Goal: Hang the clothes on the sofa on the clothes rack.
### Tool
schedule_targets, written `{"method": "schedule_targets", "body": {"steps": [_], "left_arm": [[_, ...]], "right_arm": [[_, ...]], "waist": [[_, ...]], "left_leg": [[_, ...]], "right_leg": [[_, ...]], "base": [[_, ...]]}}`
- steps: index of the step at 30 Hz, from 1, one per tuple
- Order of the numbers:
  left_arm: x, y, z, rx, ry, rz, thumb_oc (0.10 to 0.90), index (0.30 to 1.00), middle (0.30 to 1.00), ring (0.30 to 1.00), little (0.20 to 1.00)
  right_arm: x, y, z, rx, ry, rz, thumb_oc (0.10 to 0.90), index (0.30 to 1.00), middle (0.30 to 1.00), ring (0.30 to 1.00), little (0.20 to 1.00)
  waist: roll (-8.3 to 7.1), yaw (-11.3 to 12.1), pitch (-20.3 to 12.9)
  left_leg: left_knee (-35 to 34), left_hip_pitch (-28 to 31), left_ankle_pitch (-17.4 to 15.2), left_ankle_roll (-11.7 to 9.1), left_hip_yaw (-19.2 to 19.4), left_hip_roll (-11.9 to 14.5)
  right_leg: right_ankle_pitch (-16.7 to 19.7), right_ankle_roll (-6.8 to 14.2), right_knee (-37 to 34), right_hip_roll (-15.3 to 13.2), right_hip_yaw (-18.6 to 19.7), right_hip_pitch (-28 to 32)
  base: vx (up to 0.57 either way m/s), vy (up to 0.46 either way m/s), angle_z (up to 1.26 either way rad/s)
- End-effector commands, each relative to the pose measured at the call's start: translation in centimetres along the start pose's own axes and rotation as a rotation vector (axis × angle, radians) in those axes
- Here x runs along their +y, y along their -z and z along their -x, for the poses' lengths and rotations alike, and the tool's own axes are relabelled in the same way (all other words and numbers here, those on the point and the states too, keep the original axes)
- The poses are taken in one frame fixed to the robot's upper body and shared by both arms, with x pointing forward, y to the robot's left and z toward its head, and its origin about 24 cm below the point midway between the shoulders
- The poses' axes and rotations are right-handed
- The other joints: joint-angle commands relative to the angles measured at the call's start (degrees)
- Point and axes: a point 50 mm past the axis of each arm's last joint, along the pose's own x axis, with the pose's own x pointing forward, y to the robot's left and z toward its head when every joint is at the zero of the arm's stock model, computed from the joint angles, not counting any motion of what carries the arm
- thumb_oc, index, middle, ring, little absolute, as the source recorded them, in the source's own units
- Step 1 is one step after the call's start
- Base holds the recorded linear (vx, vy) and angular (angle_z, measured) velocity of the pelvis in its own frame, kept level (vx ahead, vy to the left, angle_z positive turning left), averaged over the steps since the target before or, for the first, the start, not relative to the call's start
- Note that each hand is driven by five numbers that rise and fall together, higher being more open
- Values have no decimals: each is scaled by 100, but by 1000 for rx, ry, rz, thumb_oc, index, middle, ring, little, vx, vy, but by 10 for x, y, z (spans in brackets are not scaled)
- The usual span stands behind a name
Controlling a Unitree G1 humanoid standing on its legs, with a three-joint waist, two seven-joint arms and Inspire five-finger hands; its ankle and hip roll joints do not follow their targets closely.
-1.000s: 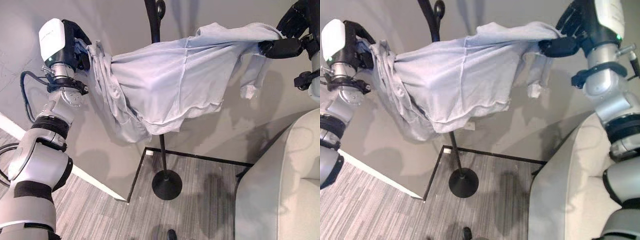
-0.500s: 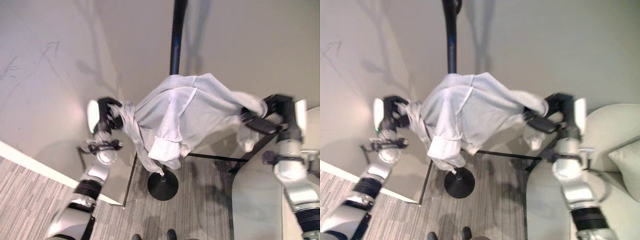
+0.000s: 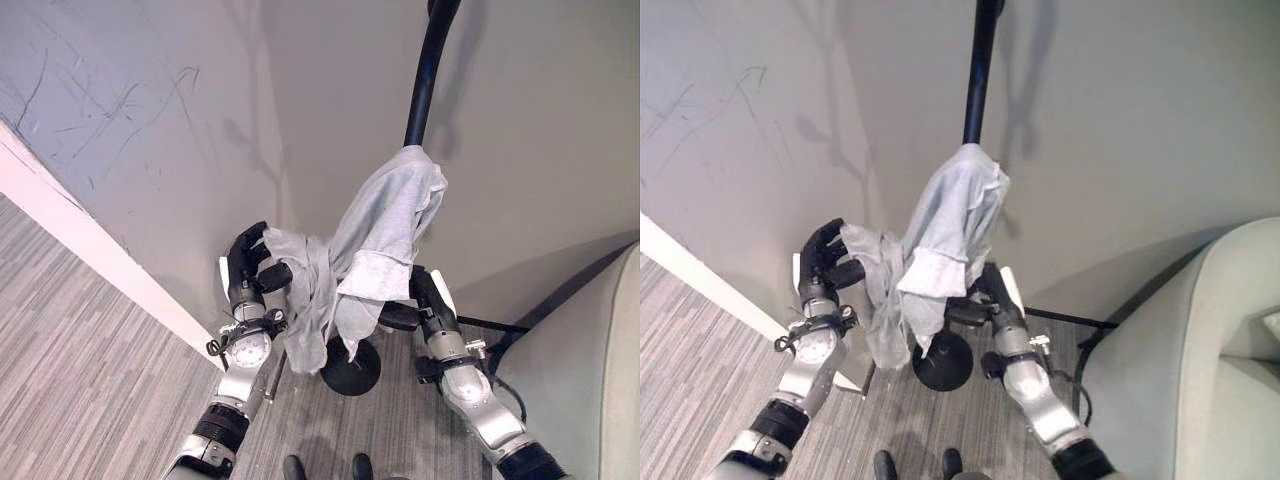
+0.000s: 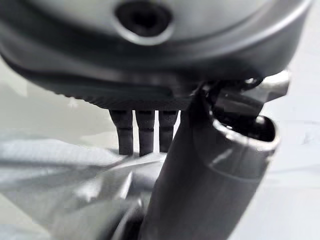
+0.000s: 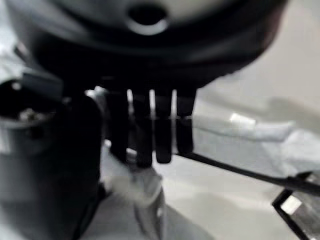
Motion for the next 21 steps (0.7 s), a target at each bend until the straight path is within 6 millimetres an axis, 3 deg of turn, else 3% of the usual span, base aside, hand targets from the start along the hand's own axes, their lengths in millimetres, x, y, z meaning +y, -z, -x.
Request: {"method": "schedule_targets", "body": {"steps": [1,7,11,17,21], "left_arm": [[-4,-34,-12,-139,93,207,800,900,900,900,900],[13,-27,4,-71,154,358,800,900,900,900,900],[33,-23,16,-66,238,290,800,900,900,900,900],[70,6,43,58,302,339,800,900,900,900,900],[97,28,63,172,298,222,800,900,900,900,900]], "right_arm": [[-26,-38,-5,-235,62,31,800,900,900,900,900],[-47,-43,3,-259,101,155,800,900,900,900,900],[-59,-42,11,-264,132,196,800,900,900,900,900],[-72,-30,31,-208,152,181,800,900,900,900,900],[-84,-26,46,-183,136,128,800,900,900,900,900]], "waist": [[-286,33,-856],[-266,49,-830],[-261,51,-811],[-273,74,-805],[-269,46,-788]], "left_leg": [[35,98,-95,-307,279,312],[35,97,-126,-272,219,288],[35,109,-153,-253,202,280],[35,188,-184,-246,273,300],[35,187,-183,-244,313,309]], "right_leg": [[-403,445,45,-285,-105,244],[-398,459,45,-284,-154,247],[-386,464,45,-283,-125,248],[-394,458,45,-270,-74,293],[-383,454,45,-254,-52,270]], "base": [[-15,0,5],[-11,-1,3],[-11,-1,2],[-2,-5,0],[-22,-28,-6]]}}
